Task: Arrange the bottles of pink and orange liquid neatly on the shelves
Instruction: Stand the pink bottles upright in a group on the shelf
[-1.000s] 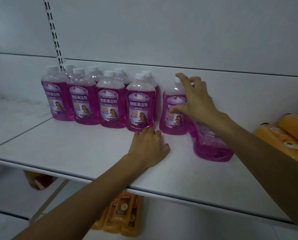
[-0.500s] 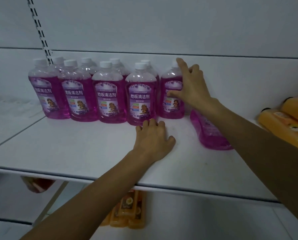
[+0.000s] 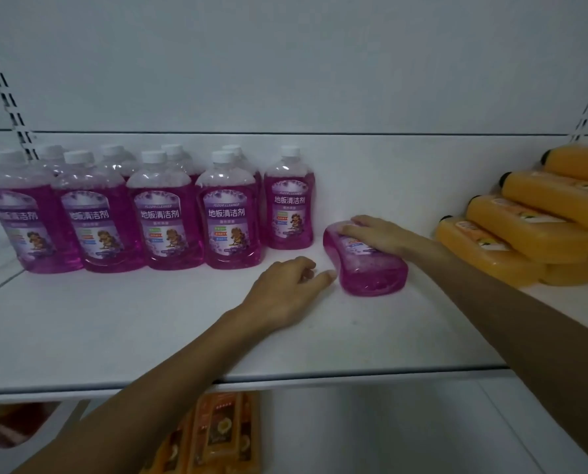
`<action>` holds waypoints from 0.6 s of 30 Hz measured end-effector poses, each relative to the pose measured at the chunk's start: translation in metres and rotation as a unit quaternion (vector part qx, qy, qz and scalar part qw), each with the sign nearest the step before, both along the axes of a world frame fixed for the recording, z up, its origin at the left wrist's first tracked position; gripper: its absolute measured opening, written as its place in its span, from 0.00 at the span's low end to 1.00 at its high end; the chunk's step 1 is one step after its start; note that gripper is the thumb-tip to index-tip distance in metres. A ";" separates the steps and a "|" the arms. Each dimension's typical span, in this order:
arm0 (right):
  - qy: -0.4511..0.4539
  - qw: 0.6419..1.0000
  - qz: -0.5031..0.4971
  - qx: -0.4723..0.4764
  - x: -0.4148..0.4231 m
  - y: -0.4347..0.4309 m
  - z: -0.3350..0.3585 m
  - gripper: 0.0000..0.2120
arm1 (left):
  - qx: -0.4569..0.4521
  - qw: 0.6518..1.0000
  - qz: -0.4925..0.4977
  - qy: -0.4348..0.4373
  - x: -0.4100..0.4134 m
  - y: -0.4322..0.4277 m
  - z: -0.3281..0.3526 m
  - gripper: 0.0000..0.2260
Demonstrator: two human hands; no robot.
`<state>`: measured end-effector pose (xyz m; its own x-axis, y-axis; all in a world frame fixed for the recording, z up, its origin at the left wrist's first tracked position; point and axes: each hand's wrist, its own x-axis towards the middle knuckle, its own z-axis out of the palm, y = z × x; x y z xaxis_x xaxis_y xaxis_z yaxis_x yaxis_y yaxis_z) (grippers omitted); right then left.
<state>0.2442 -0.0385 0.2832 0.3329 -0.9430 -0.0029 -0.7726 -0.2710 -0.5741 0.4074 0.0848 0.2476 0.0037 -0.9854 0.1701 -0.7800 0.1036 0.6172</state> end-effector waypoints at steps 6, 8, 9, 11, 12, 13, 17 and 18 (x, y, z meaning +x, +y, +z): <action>-0.113 0.990 -0.013 -0.085 0.004 0.003 -0.006 0.27 | 0.054 0.997 0.042 0.019 -0.038 -0.018 0.002 0.27; -0.144 0.980 0.001 -0.140 0.006 0.008 -0.005 0.26 | 0.039 0.997 0.052 0.031 -0.044 -0.019 -0.001 0.27; -0.164 0.973 0.007 -0.164 0.008 0.012 -0.006 0.26 | 0.035 0.997 0.055 0.044 -0.045 -0.018 -0.002 0.28; -0.219 0.956 0.004 -0.196 0.011 0.018 -0.007 0.25 | 0.036 0.994 0.060 0.081 -0.041 -0.018 -0.002 0.31; -0.243 0.947 -0.005 -0.212 0.014 0.021 -0.009 0.26 | 0.040 0.992 0.059 0.104 -0.039 -0.017 -0.002 0.32; -0.258 0.938 -0.014 -0.229 0.016 0.023 -0.011 0.27 | 0.039 0.990 0.054 0.127 -0.037 -0.015 -0.002 0.33; -0.270 0.919 0.006 -0.288 0.021 0.035 -0.014 0.31 | 0.007 0.983 0.027 0.182 -0.029 -0.009 -0.001 0.30; -0.279 0.917 0.026 -0.282 0.021 0.037 -0.011 0.32 | 0.002 0.982 0.021 0.185 -0.025 -0.008 -0.001 0.28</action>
<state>0.2651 -0.0018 0.2723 0.1782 -0.7247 0.6656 -0.3779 -0.6750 -0.6337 0.3820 0.0767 0.2468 0.1059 -0.9836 0.1462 -0.5052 0.0735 0.8599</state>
